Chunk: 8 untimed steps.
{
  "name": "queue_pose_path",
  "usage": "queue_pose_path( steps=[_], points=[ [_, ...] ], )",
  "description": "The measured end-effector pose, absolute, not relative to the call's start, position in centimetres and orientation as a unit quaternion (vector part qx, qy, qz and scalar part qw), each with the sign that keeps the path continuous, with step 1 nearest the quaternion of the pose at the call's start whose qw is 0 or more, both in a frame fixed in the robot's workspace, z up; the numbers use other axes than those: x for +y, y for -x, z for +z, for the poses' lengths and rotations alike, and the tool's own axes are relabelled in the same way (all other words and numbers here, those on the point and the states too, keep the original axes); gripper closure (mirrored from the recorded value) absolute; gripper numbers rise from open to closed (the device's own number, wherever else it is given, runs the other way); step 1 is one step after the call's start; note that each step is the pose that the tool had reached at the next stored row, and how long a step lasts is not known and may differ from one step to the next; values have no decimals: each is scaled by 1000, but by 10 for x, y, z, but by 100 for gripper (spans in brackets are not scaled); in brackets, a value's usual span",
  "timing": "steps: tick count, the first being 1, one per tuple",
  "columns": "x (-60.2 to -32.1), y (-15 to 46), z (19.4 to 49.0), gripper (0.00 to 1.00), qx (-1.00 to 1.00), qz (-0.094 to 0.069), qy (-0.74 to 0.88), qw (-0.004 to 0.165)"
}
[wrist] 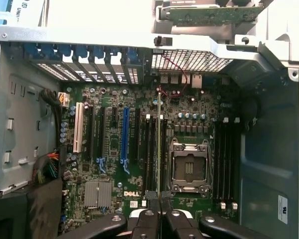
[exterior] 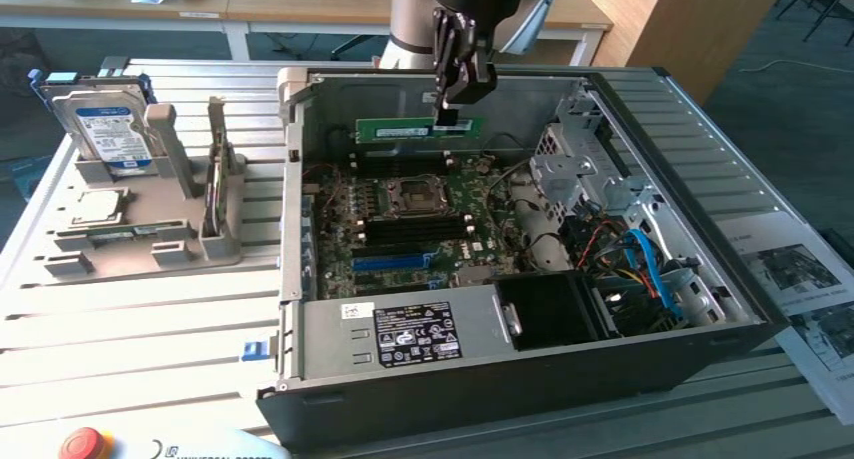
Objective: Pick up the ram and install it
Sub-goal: 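Pick up the ram and move it above insertion slot, then insert the ram into the slot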
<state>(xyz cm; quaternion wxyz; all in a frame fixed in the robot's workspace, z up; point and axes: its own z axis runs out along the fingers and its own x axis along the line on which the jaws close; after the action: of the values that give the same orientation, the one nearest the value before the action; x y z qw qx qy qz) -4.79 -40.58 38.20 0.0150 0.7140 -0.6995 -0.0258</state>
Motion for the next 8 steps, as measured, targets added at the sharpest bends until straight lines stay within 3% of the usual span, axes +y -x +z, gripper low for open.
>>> queue_pose_path(
  steps=[8],
  points=[
    [-406, 48, 382, 88, -699, -26, -714, 15]
  ],
)
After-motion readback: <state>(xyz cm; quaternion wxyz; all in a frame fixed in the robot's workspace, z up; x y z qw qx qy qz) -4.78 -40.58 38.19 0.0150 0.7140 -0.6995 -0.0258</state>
